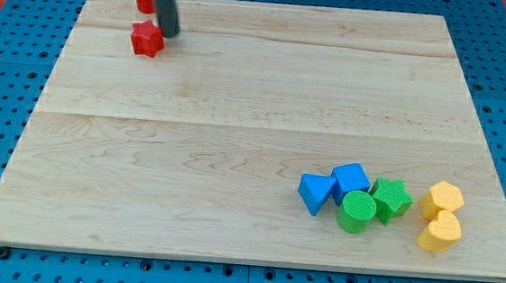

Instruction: Slide red star close to the blue cube

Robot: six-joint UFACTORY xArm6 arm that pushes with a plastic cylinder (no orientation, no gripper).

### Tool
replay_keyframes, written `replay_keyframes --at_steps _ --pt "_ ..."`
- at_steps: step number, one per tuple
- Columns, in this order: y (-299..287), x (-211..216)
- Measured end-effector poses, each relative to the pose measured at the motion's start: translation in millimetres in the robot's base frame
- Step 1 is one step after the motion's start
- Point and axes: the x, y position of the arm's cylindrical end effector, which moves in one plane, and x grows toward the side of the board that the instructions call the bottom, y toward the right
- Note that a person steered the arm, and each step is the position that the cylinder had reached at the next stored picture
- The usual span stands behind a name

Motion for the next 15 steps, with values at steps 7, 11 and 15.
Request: replay_keyframes --at_steps 7,11,15 --pt "15 40" --pt "37 92" --pt "77 154"
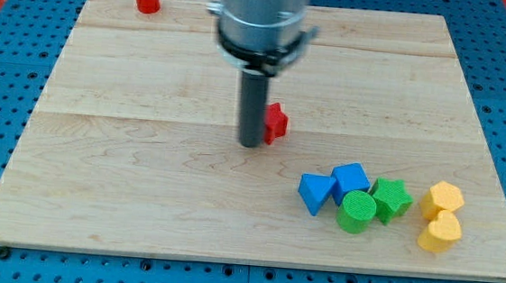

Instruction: Slide red star close to the blue cube

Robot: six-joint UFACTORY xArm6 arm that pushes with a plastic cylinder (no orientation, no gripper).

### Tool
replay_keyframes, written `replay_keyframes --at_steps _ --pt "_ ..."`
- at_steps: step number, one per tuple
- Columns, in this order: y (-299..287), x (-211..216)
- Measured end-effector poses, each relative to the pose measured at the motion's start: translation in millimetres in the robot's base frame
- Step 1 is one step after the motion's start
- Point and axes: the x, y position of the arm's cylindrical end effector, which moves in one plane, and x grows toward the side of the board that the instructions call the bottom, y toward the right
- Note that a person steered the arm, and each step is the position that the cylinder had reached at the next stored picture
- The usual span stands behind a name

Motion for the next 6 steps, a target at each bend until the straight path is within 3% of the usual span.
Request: replay_keyframes --at_steps 1,3,5,6 --pt "-15 -30" --pt "141 -14" --pt "166 -42" --pt "165 10"
